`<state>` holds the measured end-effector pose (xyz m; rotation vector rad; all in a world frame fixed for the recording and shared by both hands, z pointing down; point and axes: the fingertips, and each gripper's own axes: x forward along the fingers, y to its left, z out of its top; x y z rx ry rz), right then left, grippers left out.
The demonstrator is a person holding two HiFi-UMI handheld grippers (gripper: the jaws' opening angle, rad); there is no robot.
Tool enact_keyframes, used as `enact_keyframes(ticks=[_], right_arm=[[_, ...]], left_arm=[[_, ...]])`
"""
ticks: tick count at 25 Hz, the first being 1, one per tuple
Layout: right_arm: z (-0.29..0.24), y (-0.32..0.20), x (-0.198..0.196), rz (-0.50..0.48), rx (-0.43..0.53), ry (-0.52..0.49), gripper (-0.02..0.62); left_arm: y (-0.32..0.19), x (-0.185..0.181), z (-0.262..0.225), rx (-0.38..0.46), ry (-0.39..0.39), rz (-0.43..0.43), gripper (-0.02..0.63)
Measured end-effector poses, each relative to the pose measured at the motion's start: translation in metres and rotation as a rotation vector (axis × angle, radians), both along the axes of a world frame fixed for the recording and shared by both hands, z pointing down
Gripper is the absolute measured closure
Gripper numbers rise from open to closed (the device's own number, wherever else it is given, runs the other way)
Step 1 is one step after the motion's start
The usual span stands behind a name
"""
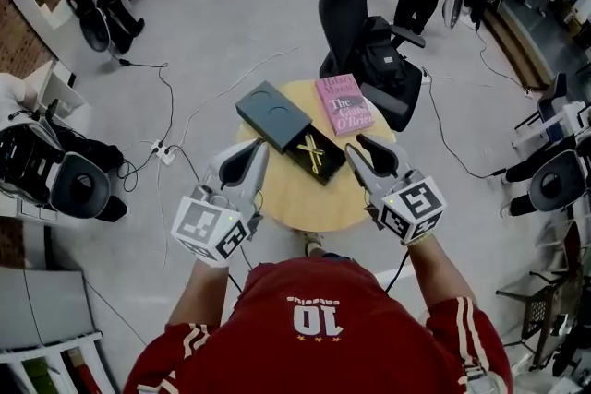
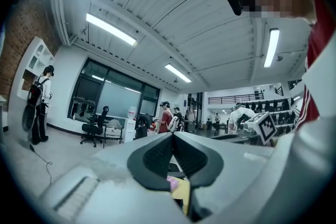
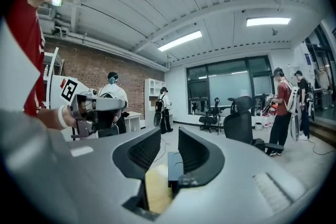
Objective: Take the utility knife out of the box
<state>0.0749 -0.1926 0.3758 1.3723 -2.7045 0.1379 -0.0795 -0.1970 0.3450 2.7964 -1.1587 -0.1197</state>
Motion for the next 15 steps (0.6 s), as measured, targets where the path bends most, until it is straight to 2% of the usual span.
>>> enact_keyframes(ticks=[7, 15], right_arm=[[0.046, -0.025, 0.0, -0.077, -0.093, 0.032, 0.448], [0.121, -0.07, 0.004, -0.129, -0.19, 0.065, 0.445]], left_arm=[[-0.019, 0.015, 0.012, -0.021, 0.006, 0.013, 0.602], [-0.043, 0.011, 0.03, -0.053, -0.01, -0.004, 0.602]])
